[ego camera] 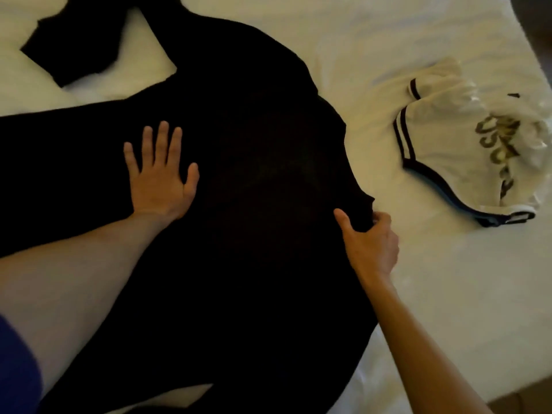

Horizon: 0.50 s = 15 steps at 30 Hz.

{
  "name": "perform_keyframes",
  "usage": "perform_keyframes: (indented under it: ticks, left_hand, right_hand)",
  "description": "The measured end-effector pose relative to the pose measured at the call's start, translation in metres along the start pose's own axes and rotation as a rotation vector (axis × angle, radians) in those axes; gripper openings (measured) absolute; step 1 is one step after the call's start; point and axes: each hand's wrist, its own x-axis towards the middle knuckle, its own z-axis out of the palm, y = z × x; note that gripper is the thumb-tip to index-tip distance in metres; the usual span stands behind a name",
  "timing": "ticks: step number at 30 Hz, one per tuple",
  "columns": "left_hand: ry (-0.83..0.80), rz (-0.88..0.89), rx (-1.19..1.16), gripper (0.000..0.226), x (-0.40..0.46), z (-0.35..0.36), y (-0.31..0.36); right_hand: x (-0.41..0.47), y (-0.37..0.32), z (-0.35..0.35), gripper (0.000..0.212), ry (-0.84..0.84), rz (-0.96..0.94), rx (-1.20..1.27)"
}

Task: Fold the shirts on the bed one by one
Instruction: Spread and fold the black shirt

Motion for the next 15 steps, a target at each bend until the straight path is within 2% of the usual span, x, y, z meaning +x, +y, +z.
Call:
perform_keyframes:
  ticks: [3,5,7,9,12,15]
  left_hand:
    - [-0.086,-0.195,-0.076,0.073,-0.020,-0.011,0.025]
    - [-0.120,-0.127,-0.118,0.074,-0.062,-0.008,0.055]
    - [-0.141,0.011,-0.107,0.069,-0.120,0.001,0.079]
    - [-0.113,0.010,-0.102,0.065,-0.169,0.011,0.092]
    - [-0.113,0.011,-0.073,0.065,-0.216,0.017,0.094]
    - [-0.160,0.065,-0.064,0.065,-0.242,0.011,0.090]
  right_hand:
    - [0.004,0.022,-0.027,0.054,-0.252,-0.066,-0.056]
    - [0.004,0.034,-0.040,0.054,-0.246,-0.058,0.032]
    - [-0.003,0.041,-0.046,0.050,-0.116,0.003,0.149]
    - [-0.021,0.043,-0.042,0.044,-0.100,0.059,0.268]
    - [-0.056,0.054,-0.038,0.045,-0.275,0.119,0.403]
    - [-0.080,0.086,-0.043,0.054,-0.437,0.104,0.301]
